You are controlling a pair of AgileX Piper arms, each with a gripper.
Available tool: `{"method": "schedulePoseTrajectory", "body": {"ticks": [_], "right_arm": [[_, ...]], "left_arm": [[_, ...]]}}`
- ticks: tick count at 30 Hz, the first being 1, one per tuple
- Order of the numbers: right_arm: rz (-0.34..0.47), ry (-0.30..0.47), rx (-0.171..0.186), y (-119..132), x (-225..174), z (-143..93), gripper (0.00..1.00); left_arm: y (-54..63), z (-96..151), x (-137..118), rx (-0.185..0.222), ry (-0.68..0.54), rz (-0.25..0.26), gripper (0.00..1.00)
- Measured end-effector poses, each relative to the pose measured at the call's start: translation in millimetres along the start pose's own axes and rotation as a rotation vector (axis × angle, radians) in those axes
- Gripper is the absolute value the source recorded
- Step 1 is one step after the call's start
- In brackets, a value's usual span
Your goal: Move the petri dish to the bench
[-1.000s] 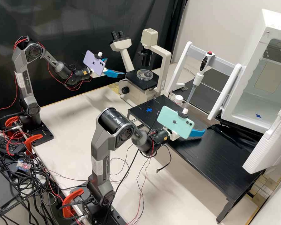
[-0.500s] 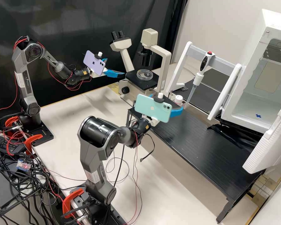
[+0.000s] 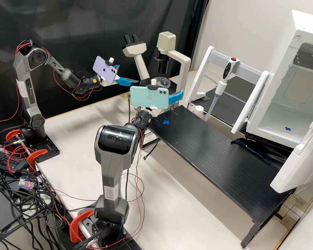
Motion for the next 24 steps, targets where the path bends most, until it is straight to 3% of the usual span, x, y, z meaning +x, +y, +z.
{"method": "schedulePoseTrajectory", "body": {"ticks": [5, 9, 14, 18, 24], "right_arm": [[-0.04, 0.023, -0.03, -14.7, 29.8, -19.9, 1.0], [-0.092, 0.015, -0.024, -31.2, 57.5, -30.2, 1.0], [-0.144, -0.009, 0.001, -49.4, 87.3, -36.3, 1.0], [-0.172, -0.042, 0.051, -63.7, 107.5, -35.7, 1.0], [-0.198, -0.058, 0.091, -75.9, 133.9, -35.0, 1.0]], "left_arm": [[0.0, 0.0, 0.0, 0.0, 0.0, 0.0, 1.0], [0.0, 0.0, 0.0, 0.0, 0.0, 0.0, 1.0], [0.0, 0.0, 0.0, 0.0, 0.0, 0.0, 1.0], [0.0, 0.0, 0.0, 0.0, 0.0, 0.0, 1.0], [0.0, 0.0, 0.0, 0.0, 0.0, 0.0, 1.0]]}}
